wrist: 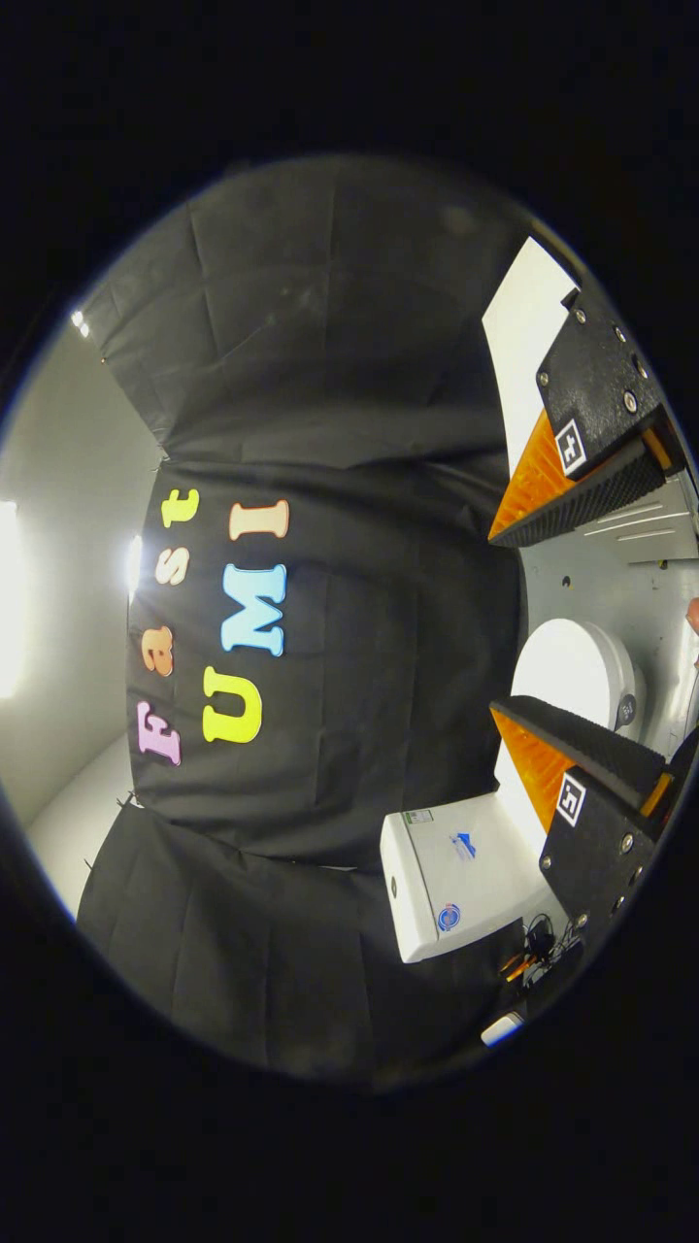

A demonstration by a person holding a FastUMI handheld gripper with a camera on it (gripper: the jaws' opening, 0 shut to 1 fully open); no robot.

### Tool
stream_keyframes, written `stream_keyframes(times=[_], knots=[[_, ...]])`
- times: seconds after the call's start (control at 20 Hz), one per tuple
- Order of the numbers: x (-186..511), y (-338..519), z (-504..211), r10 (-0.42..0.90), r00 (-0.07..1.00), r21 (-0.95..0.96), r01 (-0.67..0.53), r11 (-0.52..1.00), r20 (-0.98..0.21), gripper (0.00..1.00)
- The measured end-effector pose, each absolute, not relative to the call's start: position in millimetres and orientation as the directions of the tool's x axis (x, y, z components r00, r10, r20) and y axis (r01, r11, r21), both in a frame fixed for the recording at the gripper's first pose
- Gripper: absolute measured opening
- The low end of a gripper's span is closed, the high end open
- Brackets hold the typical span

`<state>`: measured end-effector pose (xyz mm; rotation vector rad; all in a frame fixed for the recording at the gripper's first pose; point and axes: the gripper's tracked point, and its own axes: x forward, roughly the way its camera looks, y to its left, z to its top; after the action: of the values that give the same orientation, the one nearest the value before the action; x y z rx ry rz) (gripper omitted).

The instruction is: Open the toilet lid.

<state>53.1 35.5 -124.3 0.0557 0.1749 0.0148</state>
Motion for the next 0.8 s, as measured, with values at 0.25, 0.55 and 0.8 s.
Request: stream_keyframes(times=[0.25,0.55,0.8], knots=[[59.3,42.9,-159.6,0.010,0.969,0.086,0.011,0.996,-0.245,0.95],[59.0,56.9,-212.9,0.033,0.951,0.208,0.033,0.978,-0.308,0.95],[57.6,76.6,-254.2,0.082,0.939,0.302,0.023,0.953,-0.333,0.95]])
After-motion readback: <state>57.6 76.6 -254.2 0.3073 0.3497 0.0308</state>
